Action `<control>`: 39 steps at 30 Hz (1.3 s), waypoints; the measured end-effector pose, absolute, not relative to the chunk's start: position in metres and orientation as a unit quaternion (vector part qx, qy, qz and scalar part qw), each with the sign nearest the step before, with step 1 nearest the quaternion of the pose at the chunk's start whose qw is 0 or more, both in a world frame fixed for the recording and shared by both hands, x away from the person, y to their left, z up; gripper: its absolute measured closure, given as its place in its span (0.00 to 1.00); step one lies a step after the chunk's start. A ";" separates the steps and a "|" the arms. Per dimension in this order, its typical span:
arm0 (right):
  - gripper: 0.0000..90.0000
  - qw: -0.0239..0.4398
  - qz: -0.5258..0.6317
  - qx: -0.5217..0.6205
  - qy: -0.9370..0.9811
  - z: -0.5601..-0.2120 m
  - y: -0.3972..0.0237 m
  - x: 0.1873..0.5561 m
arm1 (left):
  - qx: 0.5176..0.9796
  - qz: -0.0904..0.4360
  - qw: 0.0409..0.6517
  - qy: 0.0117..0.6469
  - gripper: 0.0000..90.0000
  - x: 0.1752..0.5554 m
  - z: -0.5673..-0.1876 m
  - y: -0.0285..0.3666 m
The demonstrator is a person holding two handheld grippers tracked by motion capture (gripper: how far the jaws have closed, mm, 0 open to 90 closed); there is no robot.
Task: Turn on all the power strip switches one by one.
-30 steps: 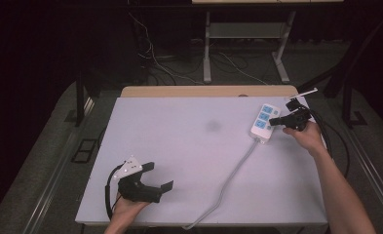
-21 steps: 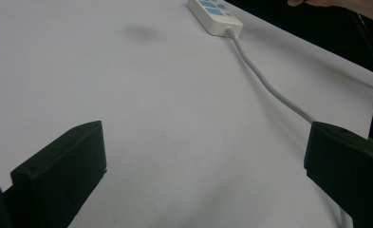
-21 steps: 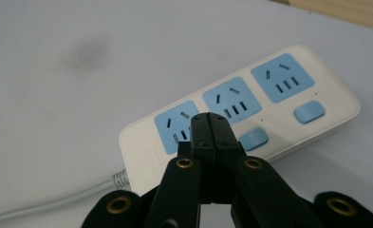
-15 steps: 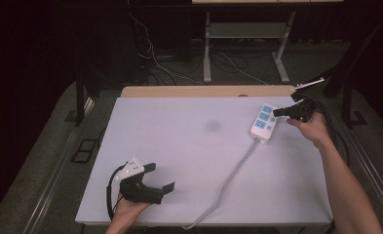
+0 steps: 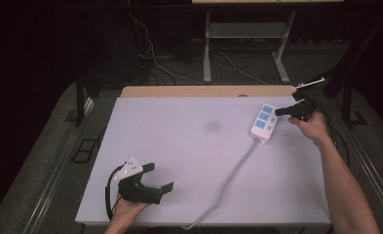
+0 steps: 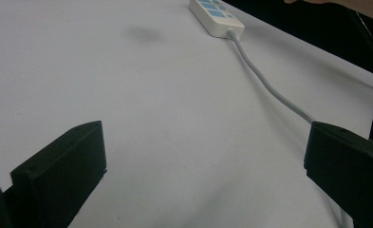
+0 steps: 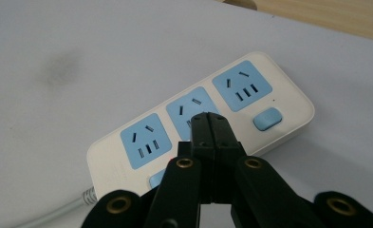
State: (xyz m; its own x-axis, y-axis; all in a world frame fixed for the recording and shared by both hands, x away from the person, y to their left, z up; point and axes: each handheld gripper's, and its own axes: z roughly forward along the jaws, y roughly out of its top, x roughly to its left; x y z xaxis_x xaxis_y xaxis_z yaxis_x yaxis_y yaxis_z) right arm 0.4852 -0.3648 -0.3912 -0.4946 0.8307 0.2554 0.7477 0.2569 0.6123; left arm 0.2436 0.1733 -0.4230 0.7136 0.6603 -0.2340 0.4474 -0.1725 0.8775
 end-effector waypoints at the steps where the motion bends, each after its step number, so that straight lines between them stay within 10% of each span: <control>1: 1.00 0.056 0.348 0.502 0.790 -0.394 -0.365 0.487 | 0.759 0.100 0.530 0.365 0.00 0.244 -0.423 0.173; 39: 1.00 0.052 0.334 0.504 0.794 -0.420 -0.353 0.491 | 0.763 0.100 0.527 0.360 0.00 0.243 -0.424 0.173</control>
State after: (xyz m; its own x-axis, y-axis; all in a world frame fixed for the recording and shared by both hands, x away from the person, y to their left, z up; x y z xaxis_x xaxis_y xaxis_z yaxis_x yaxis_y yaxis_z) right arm 0.4907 -0.3534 -0.4202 -0.4859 0.8363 0.2540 0.7662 0.2678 0.5841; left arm 0.2435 0.1732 -0.4238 0.7204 0.6555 -0.2265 0.4438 -0.1848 0.8769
